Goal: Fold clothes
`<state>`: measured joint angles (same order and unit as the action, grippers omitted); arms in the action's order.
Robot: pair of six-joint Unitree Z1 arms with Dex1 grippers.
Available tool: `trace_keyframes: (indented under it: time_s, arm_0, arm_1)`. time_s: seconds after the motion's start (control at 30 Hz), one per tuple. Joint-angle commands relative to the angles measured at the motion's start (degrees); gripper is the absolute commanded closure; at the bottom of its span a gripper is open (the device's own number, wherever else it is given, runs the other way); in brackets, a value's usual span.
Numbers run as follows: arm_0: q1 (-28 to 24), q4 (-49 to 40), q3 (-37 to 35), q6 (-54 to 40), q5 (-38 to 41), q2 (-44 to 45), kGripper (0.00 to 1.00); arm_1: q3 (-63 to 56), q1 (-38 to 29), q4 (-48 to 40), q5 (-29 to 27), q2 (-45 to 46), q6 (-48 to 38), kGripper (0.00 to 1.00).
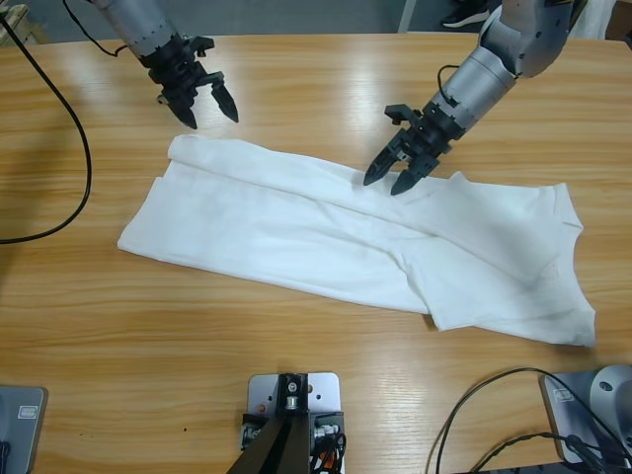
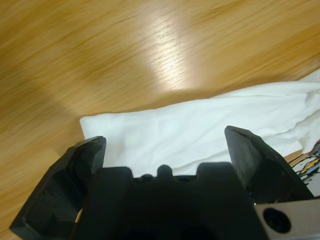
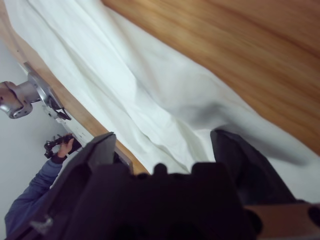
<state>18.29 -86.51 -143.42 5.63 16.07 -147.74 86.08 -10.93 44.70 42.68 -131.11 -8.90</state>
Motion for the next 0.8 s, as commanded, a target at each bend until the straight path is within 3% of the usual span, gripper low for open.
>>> trace_keyframes:
  time_s: [0.03, 0.27, 0.3, 0.4, 0.43, 0.8]
  arm_0:
    - [-0.4, -8.7, 0.6, 0.1, -1.0, -6.2, 0.074]
    - [-1.2, -8.7, 0.9, 0.5, -1.9, -6.2, 0.102]
    - [-1.2, -8.7, 1.0, 0.5, -1.9, -6.2, 0.142]
    - [-1.2, -8.7, 1.2, 0.3, -2.1, -6.1, 0.816]
    - [-1.2, -8.7, 1.3, 0.2, -2.3, -6.1, 0.985]
    - [-1.2, -8.7, 4.9, -0.9, -2.5, -5.1, 1.0]
  arm_1:
    - [-2.3, 1.0, -0.1, 1.1, -2.3, 1.4, 0.22]
    - [-2.3, 1.3, -0.1, 1.1, -2.3, 1.5, 0.222]
    - [-2.3, 1.4, -0.1, 1.1, -2.3, 1.6, 0.222]
    - [-2.3, 1.6, -0.1, 1.1, -2.3, 1.6, 0.221]
    - [-2.3, 1.6, -0.1, 1.1, -2.3, 1.6, 0.222]
    - [-2.2, 1.9, -0.1, 1.2, -2.3, 1.7, 0.224]
